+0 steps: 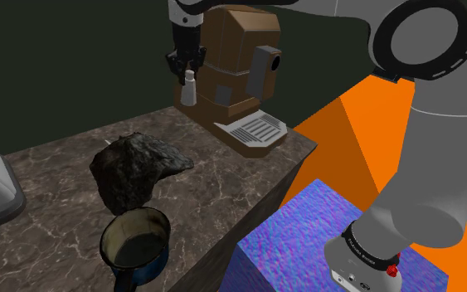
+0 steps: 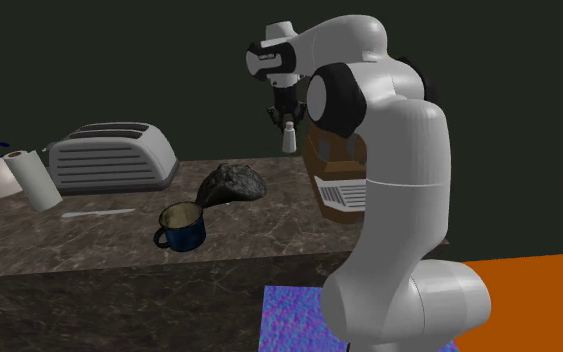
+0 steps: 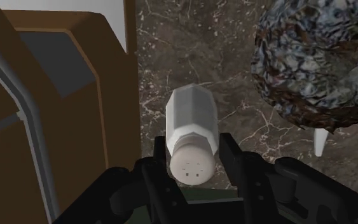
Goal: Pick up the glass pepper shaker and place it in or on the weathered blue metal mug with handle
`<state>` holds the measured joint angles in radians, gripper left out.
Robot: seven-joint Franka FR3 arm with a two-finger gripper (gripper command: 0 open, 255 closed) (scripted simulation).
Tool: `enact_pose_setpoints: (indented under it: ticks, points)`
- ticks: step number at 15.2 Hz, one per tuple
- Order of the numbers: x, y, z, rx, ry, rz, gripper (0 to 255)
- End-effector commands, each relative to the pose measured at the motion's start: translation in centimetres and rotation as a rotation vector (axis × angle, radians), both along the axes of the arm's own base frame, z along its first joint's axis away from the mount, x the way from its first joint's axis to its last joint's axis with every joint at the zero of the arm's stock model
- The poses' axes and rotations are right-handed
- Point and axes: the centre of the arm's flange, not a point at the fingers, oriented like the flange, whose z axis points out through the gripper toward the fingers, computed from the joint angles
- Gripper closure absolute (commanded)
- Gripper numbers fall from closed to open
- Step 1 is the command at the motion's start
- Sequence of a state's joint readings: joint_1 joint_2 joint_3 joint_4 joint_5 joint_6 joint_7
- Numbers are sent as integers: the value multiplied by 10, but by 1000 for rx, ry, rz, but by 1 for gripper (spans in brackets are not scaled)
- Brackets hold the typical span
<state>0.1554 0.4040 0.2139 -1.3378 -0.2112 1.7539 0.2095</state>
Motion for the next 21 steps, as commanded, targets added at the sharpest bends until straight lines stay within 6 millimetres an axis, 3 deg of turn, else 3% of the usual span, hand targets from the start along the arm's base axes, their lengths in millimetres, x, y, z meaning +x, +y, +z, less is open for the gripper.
enact_pose_setpoints:
  ticks: [1,3,21]
  points:
    - [0,-1,12,0,0,0,255]
    - [0,-1,20,0,0,0,255]
    - [-172,163,36,0,0,0,255]
